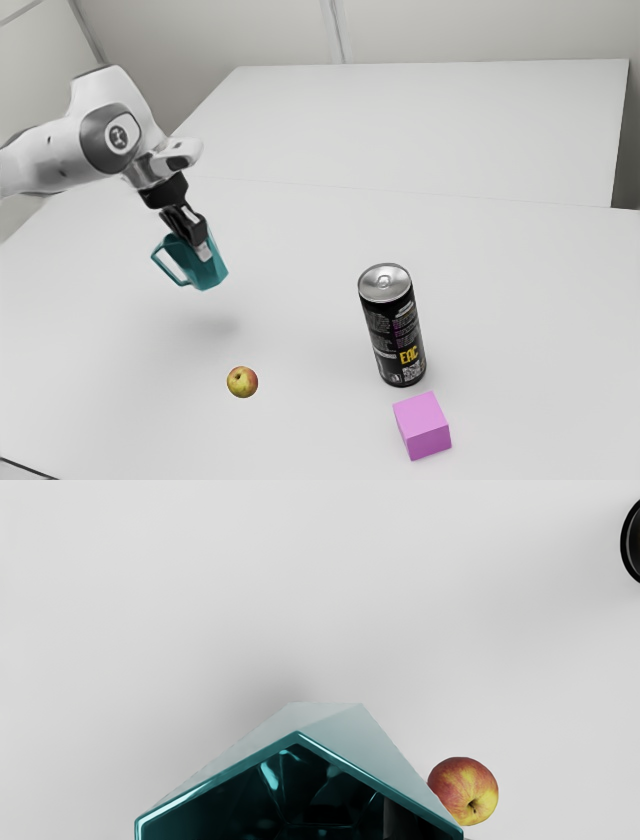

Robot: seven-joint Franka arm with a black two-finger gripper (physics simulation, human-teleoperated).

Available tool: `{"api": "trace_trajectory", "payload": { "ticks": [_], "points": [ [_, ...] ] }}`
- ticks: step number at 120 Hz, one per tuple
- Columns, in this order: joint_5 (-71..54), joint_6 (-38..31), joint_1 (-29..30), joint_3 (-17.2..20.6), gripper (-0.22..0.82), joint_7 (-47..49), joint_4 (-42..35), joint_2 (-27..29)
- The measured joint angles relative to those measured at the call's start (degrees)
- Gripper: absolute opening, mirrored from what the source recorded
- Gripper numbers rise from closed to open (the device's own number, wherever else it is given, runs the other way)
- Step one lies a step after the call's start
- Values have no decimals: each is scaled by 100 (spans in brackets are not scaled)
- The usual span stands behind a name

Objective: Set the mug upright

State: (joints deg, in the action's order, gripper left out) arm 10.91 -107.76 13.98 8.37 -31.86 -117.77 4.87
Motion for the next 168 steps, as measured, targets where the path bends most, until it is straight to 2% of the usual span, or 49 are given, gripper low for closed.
{"api": "trace_trajectory", "payload": {
  "ticks": [20, 64, 93, 118, 168],
  "points": [
    [-504, -532, -75, 206, -17, 727, -306, 43],
    [-886, -1749, -138, 269, -17, 1885, -1308, 493],
    [-911, -2372, -225, 270, -18, 2371, -1650, 504],
    [-918, -2593, -259, 270, -18, 2691, -1823, 467],
    [-897, -2602, -349, 270, -18, 3082, -1902, 187]
  ]
}}
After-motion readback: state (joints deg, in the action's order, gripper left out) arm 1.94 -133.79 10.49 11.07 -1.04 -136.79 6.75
